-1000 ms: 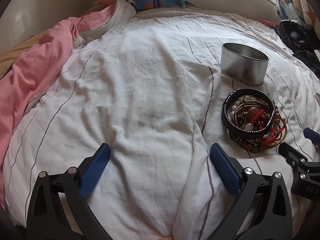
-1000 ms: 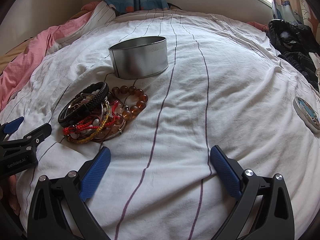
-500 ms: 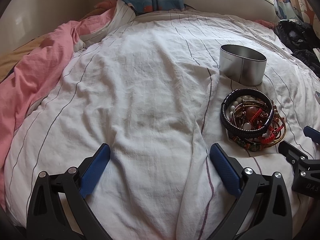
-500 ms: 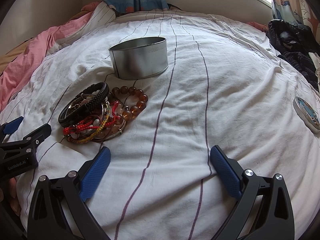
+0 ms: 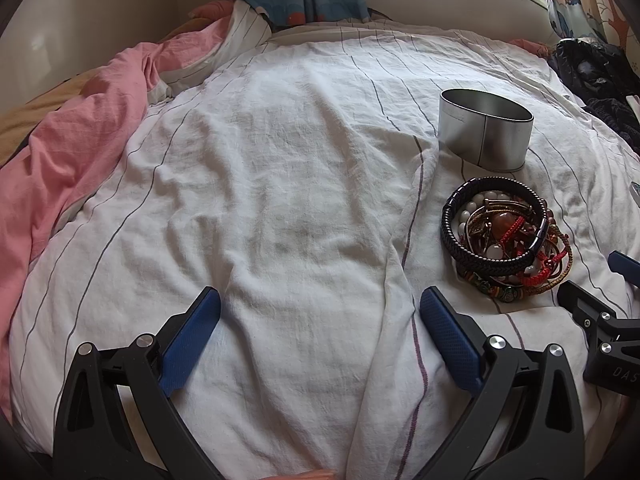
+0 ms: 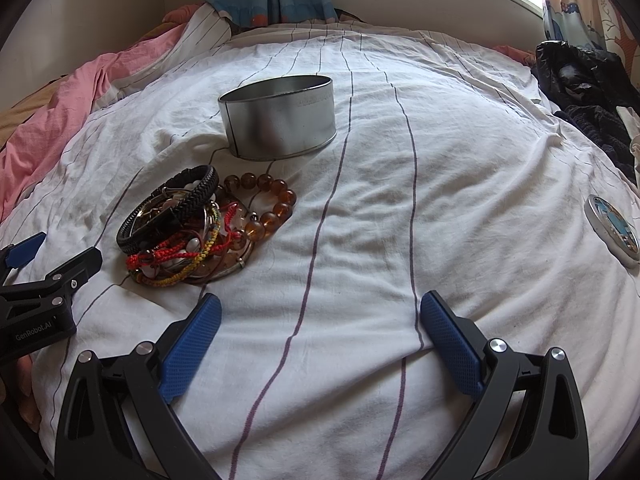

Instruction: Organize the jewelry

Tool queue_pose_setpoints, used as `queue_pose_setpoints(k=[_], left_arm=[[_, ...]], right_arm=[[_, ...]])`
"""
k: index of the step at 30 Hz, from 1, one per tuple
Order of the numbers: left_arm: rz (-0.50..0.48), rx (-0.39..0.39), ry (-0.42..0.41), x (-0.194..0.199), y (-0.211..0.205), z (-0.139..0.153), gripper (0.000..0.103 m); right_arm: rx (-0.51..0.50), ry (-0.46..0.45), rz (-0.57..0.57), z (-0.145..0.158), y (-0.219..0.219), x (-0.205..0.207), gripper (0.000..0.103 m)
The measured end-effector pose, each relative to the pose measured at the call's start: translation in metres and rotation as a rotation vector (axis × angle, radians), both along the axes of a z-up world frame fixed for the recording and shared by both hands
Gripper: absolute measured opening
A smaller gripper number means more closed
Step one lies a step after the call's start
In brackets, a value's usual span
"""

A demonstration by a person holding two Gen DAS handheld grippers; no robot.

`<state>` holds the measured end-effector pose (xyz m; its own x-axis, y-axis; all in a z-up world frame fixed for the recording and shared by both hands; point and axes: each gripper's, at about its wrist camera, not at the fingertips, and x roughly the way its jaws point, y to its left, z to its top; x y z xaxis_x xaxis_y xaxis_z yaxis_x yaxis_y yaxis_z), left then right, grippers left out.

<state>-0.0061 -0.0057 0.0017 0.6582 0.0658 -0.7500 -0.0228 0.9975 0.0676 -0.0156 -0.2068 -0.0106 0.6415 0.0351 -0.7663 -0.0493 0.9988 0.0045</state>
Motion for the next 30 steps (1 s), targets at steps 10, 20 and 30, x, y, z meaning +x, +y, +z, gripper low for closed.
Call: queue_pose_setpoints(k=[10, 20, 30], left_arm=[[0.0, 0.0, 0.0, 0.0, 0.0, 0.0, 0.096], [0.0, 0.0, 0.0, 0.0, 0.0, 0.0, 0.096], [-0.086, -0.005, -0.123, -0.016, -0.01, 0.021, 0.096]], right_arm=[[0.0, -0.001, 0.0, 0.001, 0.0, 0.0, 0.095], [0.0, -0.001, 0.0, 0.001, 0.0, 0.0, 0.095], [0.016, -0.008, -0.001, 0.002, -0.004, -0.002, 0.095]])
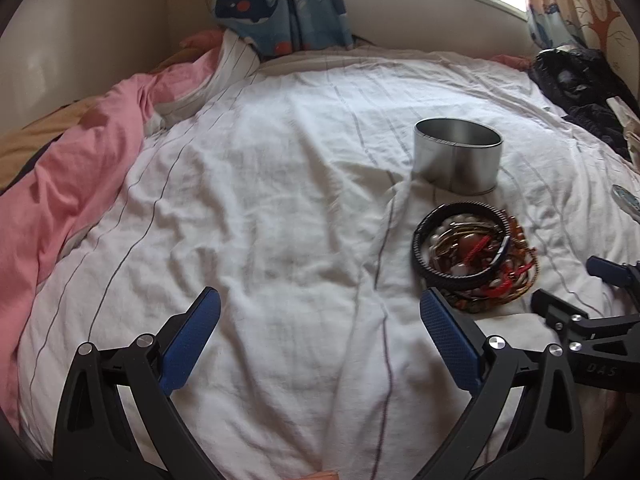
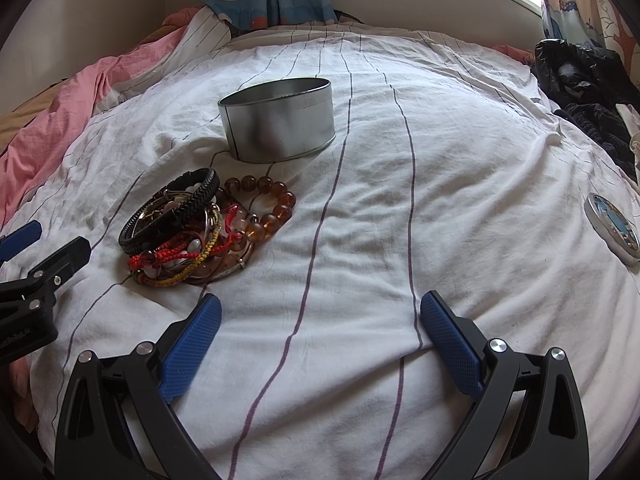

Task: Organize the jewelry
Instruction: 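Close the left gripper on the black braided leather bracelet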

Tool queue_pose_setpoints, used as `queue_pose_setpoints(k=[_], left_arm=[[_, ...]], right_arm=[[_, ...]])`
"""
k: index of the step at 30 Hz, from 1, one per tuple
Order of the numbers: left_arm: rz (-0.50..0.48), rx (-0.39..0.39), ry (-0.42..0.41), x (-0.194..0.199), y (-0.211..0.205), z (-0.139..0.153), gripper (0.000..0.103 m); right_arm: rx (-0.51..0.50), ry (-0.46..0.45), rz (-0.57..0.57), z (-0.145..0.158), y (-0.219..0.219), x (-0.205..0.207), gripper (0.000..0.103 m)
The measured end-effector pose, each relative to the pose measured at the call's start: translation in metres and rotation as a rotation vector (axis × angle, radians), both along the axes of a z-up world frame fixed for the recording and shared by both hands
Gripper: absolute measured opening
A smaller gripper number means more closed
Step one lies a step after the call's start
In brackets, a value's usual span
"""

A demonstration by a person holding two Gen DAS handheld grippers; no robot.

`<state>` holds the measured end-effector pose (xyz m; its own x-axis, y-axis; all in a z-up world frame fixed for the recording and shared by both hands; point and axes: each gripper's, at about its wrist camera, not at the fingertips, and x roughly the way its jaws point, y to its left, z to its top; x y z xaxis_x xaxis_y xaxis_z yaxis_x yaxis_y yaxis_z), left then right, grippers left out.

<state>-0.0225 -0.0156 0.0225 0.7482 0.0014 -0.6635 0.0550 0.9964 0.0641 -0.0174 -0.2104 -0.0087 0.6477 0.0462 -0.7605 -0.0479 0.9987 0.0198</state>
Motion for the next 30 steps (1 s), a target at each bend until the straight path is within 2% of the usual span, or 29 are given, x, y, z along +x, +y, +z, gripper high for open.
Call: queue_pose_setpoints(k=[2, 5, 8, 12, 14, 17, 19, 20, 21, 22, 24, 26, 27, 30], left_arm=[[-0.077, 0.005, -0.04, -0.004, -0.01, 0.01, 0.096], [-0.167, 0.024, -0.052, -0.002, -0.026, 0.018, 0.096], [-0.219, 0.03, -0.049, 0.002, -0.04, 0.023, 0.096], [-0.27, -0.005, -0.031, 0.011, -0.055, 0.022, 0.095], [-0.298, -0.037, 0.01, 0.02, -0.06, 0.019, 0.085], [-0.313, -0.002, 0.067, 0.033, -0.073, 0.008, 0.069], [-0.333, -0.01, 0.113, 0.04, -0.075, 0.001, 0.05], [-0.339, -0.024, 0.124, 0.041, -0.074, -0.001, 0.045], [-0.344, -0.041, 0.128, 0.041, -0.072, -0.001, 0.032], [-0.334, -0.039, 0.128, 0.04, -0.07, -0.001, 0.026], [-0.309, -0.037, 0.113, 0.035, -0.065, 0.001, 0.021], [-0.295, -0.09, 0.109, 0.03, -0.052, 0.006, 0.019], [-0.282, -0.1, 0.101, 0.026, -0.046, 0.008, 0.014], [-0.251, -0.115, 0.081, 0.02, -0.028, 0.016, 0.008]], right_arm=[[0.019, -0.003, -0.003, 0.002, -0.003, -0.001, 0.095], [0.045, -0.004, -0.011, 0.005, -0.009, -0.003, 0.095], [0.047, 0.002, -0.007, 0.008, -0.01, -0.004, 0.095], [0.034, 0.007, -0.004, 0.009, -0.01, -0.005, 0.095], [0.039, 0.01, -0.003, 0.01, -0.011, -0.005, 0.095], [0.05, 0.011, -0.002, 0.01, -0.014, -0.005, 0.095], [0.055, 0.012, -0.002, 0.01, -0.015, -0.005, 0.095], [0.058, 0.011, -0.002, 0.01, -0.015, -0.005, 0.095], [0.061, 0.009, -0.002, 0.011, -0.016, -0.005, 0.095], [0.063, 0.005, -0.003, 0.011, -0.016, -0.006, 0.095], [0.068, -0.006, -0.01, 0.014, -0.017, -0.007, 0.095], [0.068, -0.026, -0.019, 0.018, -0.019, -0.009, 0.095], [0.075, -0.04, -0.017, 0.021, -0.02, -0.01, 0.095], [0.129, -0.097, 0.027, 0.03, -0.017, -0.016, 0.095]])
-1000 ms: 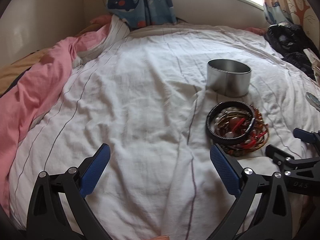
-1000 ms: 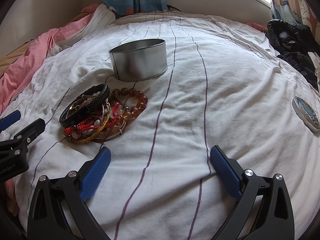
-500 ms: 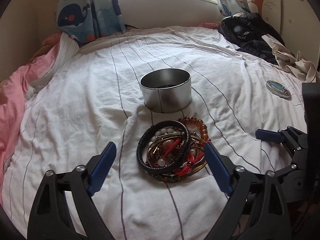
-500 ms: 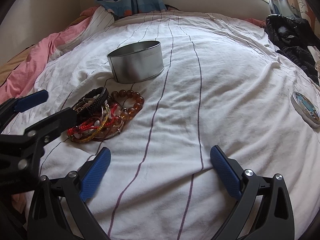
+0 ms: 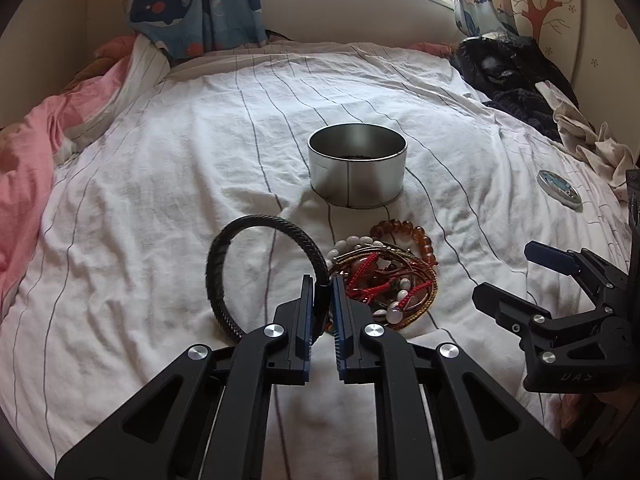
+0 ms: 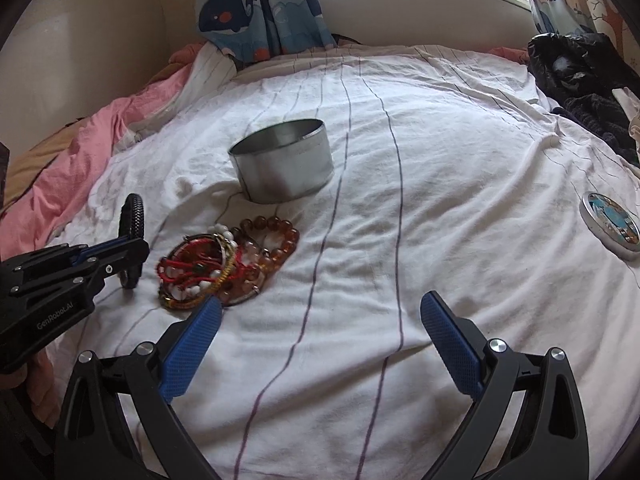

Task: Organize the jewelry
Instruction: 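Close the left gripper on the black braided leather bracelet, then lift the black bracelet with the left gripper while the right gripper grasps a brown cord bracelet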

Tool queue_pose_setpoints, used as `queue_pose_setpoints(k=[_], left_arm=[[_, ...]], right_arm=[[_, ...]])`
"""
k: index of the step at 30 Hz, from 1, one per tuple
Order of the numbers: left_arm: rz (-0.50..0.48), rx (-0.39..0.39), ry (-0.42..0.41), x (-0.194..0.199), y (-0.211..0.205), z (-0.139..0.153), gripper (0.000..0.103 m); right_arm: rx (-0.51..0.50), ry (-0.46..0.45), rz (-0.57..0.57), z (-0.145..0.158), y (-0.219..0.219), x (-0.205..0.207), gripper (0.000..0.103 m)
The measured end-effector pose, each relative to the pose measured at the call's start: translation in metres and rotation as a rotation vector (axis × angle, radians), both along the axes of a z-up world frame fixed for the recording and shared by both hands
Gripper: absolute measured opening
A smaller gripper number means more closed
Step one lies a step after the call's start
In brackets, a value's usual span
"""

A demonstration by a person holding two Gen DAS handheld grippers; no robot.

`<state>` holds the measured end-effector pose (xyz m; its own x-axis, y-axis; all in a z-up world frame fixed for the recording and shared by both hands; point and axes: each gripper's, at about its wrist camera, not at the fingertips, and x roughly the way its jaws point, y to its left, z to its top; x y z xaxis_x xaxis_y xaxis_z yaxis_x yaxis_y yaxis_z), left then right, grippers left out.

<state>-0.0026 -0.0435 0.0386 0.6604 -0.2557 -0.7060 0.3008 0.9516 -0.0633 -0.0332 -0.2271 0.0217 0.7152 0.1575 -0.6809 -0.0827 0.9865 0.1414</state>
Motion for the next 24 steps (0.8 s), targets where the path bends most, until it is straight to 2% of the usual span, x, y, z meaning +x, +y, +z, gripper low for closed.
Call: queue_pose_setpoints(k=[2, 5, 8, 13, 16, 18, 20, 24], left_arm=[[0.008, -0.015, -0.006, -0.003, 0.009, 0.004, 0.008], [0.005, -0.042, 0.0, -0.003, 0.018, 0.004, 0.008], [0.012, -0.121, 0.021, -0.002, 0.029, 0.002, 0.008], [0.023, -0.194, 0.039, -0.002, 0.041, 0.002, 0.008], [0.022, -0.203, 0.041, -0.003, 0.04, 0.002, 0.008], [0.022, -0.203, 0.041, -0.003, 0.039, 0.001, 0.008], [0.022, -0.203, 0.041, -0.003, 0.039, 0.001, 0.008], [0.021, -0.207, 0.042, -0.003, 0.039, 0.001, 0.008]], right_arm=[[0.017, -0.029, 0.058, 0.005, 0.008, -0.003, 0.095], [0.044, -0.024, 0.144, 0.004, 0.021, -0.001, 0.093], [0.085, 0.01, 0.182, -0.002, 0.029, 0.004, 0.066], [0.14, 0.057, 0.183, -0.009, 0.027, 0.014, 0.054], [0.165, 0.074, 0.189, -0.013, 0.028, 0.018, 0.041], [0.157, 0.069, 0.191, -0.013, 0.03, 0.02, 0.022], [0.145, 0.057, 0.194, -0.011, 0.032, 0.019, 0.012], [0.127, 0.007, 0.195, 0.001, 0.029, 0.009, 0.004]])
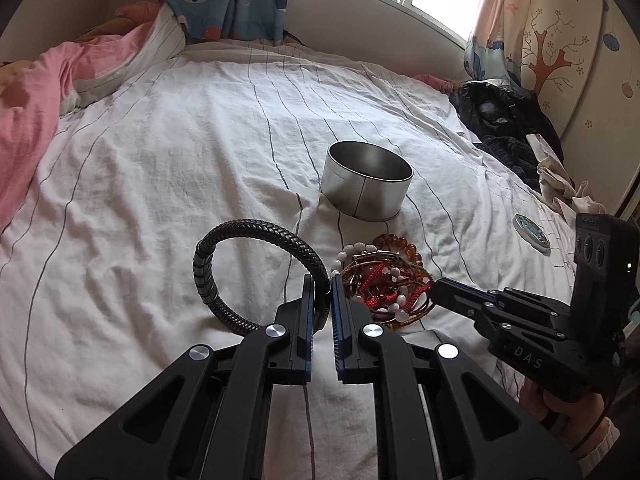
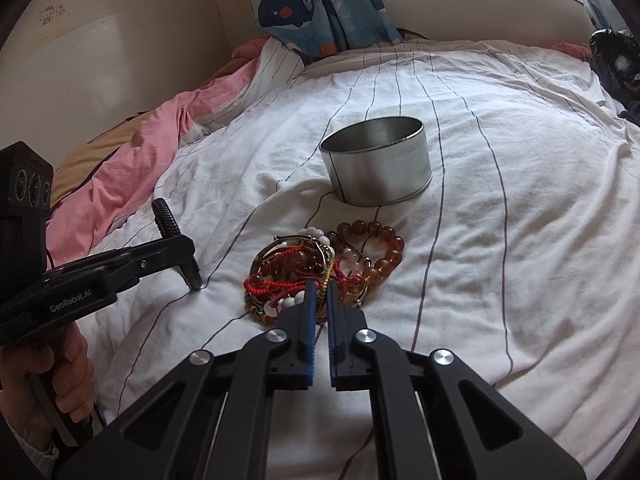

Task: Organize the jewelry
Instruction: 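Lift the black bracelet with the left gripper while the right gripper grasps a brown cord bracelet, then lower both held bracelets into the silver tin and open both grippers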

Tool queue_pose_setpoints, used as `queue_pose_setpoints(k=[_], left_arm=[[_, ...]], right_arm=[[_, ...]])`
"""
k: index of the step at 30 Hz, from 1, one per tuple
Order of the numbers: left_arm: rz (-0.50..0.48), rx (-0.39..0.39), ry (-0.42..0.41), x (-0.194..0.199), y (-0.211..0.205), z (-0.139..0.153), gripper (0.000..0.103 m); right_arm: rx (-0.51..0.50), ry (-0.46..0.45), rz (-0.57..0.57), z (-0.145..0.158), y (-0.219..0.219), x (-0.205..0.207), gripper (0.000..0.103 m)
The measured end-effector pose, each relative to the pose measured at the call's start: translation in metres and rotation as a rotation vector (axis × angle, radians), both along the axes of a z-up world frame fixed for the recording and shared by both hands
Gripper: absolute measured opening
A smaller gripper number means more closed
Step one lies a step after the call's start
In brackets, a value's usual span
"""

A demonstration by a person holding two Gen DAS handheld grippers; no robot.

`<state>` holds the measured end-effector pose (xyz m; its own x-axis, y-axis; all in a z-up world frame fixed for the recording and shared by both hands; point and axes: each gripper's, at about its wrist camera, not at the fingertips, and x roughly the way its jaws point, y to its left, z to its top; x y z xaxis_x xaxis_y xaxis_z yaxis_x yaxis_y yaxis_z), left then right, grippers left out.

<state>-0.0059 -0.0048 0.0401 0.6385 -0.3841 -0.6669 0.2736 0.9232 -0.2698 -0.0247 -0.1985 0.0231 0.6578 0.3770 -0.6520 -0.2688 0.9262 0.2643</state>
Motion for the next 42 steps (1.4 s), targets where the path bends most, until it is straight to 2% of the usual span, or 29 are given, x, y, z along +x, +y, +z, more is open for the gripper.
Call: queue_pose_setpoints(k=[3, 8, 10, 12, 15, 17, 19, 21, 22, 24, 29, 36, 42], left_arm=[[-0.006, 0.003, -0.001, 0.0, -0.002, 0.001, 0.008], [-0.018, 0.0, -0.003, 0.001, -0.003, 0.001, 0.008], [-0.024, -0.001, -0.004, 0.001, -0.004, 0.001, 0.008], [-0.03, -0.004, -0.005, 0.0, -0.006, 0.001, 0.008], [-0.049, -0.025, -0.014, -0.001, -0.006, 0.003, 0.008], [-0.058, -0.041, -0.021, -0.002, -0.006, 0.004, 0.008], [-0.068, -0.052, -0.024, -0.003, -0.007, 0.005, 0.008], [-0.074, -0.047, -0.024, -0.003, -0.008, 0.005, 0.008], [-0.077, -0.047, -0.025, -0.004, -0.008, 0.005, 0.008], [-0.08, -0.045, -0.029, -0.004, -0.009, 0.005, 0.008], [-0.102, -0.066, -0.036, -0.005, -0.009, 0.009, 0.008], [-0.144, -0.047, -0.081, -0.001, -0.027, 0.034, 0.008], [-0.162, -0.058, -0.091, 0.016, -0.045, 0.048, 0.008]], right_arm=[[0.026, -0.042, -0.016, 0.013, -0.012, -0.012, 0.004], [0.134, -0.113, -0.031, 0.032, -0.037, -0.03, 0.004], [0.253, -0.105, -0.006, 0.03, -0.049, -0.034, 0.004], [0.313, -0.106, 0.006, 0.032, -0.054, -0.034, 0.004], [0.478, -0.138, 0.09, 0.041, -0.062, -0.038, 0.004], [0.503, -0.153, 0.143, 0.048, -0.058, -0.04, 0.004], [0.471, -0.139, 0.146, 0.049, -0.052, -0.04, 0.004], [0.322, -0.07, 0.074, 0.038, -0.045, -0.032, 0.004], [0.296, -0.039, 0.052, 0.029, -0.045, -0.028, 0.004], [0.334, -0.003, 0.025, 0.018, -0.051, -0.026, 0.004], [0.323, -0.044, 0.026, 0.027, -0.052, -0.027, 0.004], [0.335, -0.108, -0.009, 0.049, -0.053, -0.018, 0.004], [0.303, -0.168, -0.056, 0.067, -0.055, 0.001, 0.004]])
